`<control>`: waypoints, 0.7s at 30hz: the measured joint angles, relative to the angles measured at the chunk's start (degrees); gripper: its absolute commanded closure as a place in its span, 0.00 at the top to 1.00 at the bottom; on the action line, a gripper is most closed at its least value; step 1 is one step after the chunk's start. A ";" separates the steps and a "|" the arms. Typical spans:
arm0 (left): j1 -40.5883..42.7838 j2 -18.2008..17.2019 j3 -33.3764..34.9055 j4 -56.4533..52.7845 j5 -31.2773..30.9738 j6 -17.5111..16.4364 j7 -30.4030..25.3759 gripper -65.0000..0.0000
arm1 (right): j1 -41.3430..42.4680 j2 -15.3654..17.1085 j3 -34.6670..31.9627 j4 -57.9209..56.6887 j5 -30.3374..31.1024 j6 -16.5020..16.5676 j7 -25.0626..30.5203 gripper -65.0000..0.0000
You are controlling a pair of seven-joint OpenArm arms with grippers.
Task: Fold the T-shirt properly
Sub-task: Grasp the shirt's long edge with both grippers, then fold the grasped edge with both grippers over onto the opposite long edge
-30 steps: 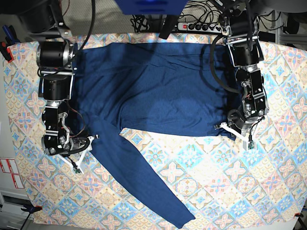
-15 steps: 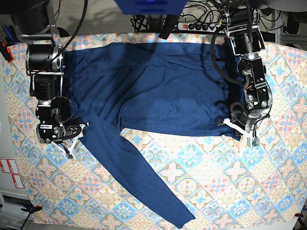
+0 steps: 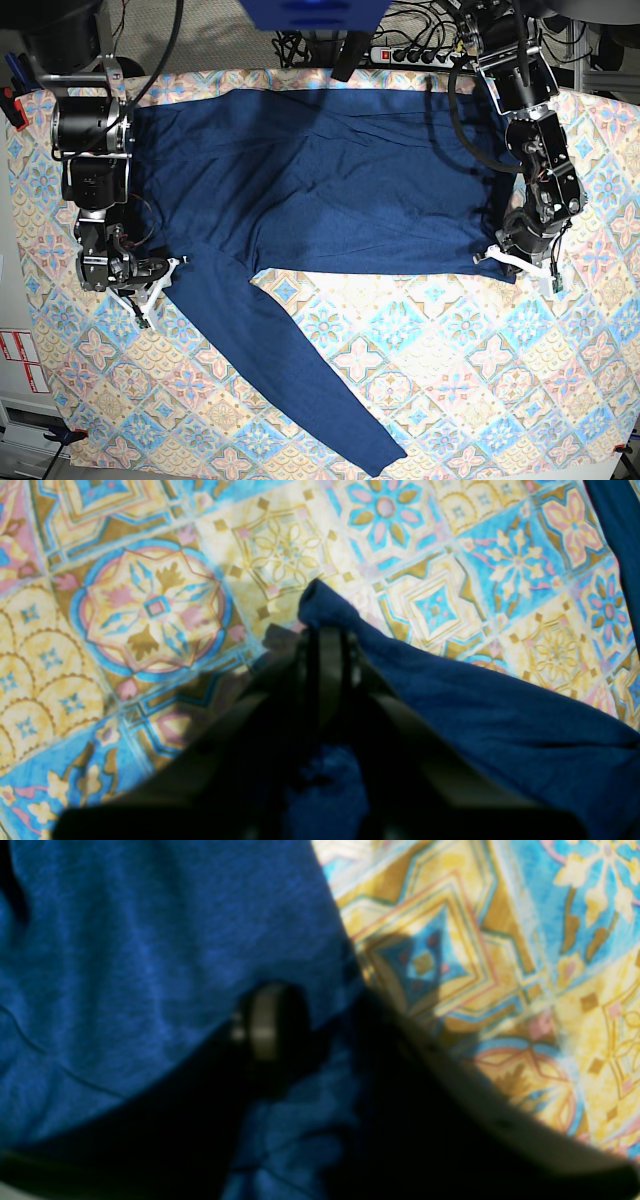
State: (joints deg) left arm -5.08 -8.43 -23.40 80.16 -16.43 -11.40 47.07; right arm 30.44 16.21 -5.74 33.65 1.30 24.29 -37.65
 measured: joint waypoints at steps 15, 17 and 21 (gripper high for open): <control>0.76 0.35 0.00 1.18 -0.13 -0.04 0.07 0.00 | -1.44 -0.26 0.48 5.95 -0.52 0.11 -3.98 0.00; 0.74 0.35 0.00 1.18 -0.13 -0.02 0.07 0.00 | -2.38 -0.68 2.05 10.12 -0.48 0.15 -6.43 0.00; 0.72 0.33 0.00 1.27 -0.04 -0.02 0.09 0.00 | -6.54 -1.05 7.98 21.00 -0.15 3.13 -10.73 0.00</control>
State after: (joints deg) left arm -4.36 -8.10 -23.40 81.43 -16.47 -11.42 47.16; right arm 23.90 15.16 2.24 54.65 1.15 27.42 -48.38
